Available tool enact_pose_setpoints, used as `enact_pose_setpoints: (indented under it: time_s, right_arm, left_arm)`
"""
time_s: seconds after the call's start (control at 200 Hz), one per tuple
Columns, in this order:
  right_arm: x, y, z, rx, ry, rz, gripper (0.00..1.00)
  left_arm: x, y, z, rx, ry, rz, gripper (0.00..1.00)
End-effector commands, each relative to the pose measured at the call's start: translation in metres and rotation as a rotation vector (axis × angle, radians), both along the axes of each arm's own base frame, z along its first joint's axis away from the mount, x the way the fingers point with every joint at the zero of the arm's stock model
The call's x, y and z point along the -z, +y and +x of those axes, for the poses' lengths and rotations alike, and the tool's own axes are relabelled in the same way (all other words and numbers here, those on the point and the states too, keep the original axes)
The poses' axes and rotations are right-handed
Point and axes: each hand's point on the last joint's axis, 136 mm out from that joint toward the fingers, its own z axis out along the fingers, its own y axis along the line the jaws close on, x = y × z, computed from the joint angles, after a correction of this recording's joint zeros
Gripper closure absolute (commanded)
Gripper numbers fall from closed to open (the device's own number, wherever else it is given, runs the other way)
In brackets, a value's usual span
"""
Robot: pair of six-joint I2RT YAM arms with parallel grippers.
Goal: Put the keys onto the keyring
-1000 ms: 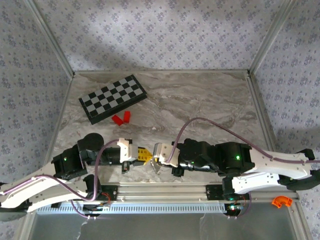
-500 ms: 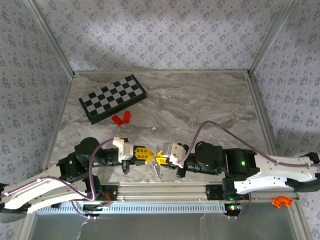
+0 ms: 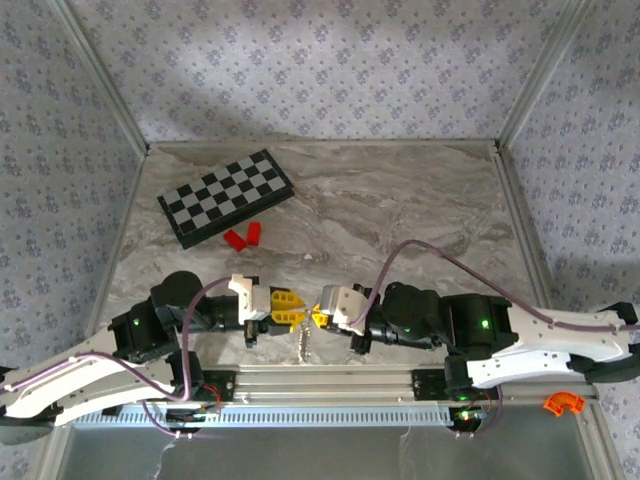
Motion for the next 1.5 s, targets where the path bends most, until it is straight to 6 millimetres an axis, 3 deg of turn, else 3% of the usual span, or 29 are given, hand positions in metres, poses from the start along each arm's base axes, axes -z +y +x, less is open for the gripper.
enact_pose_setpoints:
  time_s: [0.0, 0.39, 0.73, 0.965, 1.109, 1.494]
  right_arm:
    - [0.004, -0.010, 0.006, 0.031, -0.040, -0.132, 1.00]
    - [0.019, -0.008, 0.002, 0.002, -0.022, -0.257, 1.00]
    - [0.018, -0.008, 0.002, 0.001, -0.017, -0.251, 1.00]
    - [0.016, -0.006, 0.001, -0.005, -0.014, -0.239, 1.00]
    - [0.013, -0.005, 0.001, -0.007, -0.011, -0.223, 1.00]
    - [-0.005, 0.002, 0.006, 0.021, -0.022, -0.106, 0.98]
  left_arm:
    - [0.001, 0.009, 0.007, -0.048, -0.046, 0.088, 0.70]
    - [0.007, -0.001, 0.004, -0.004, -0.044, 0.156, 0.68]
    - [0.014, -0.015, 0.003, 0.035, -0.015, 0.158, 0.68]
    - [0.015, -0.018, 0.005, 0.028, -0.016, 0.155, 0.83]
    - [0.013, -0.019, 0.005, 0.026, -0.019, 0.141, 1.00]
    - [-0.021, -0.008, 0.016, -0.069, 0.011, -0.119, 1.00]
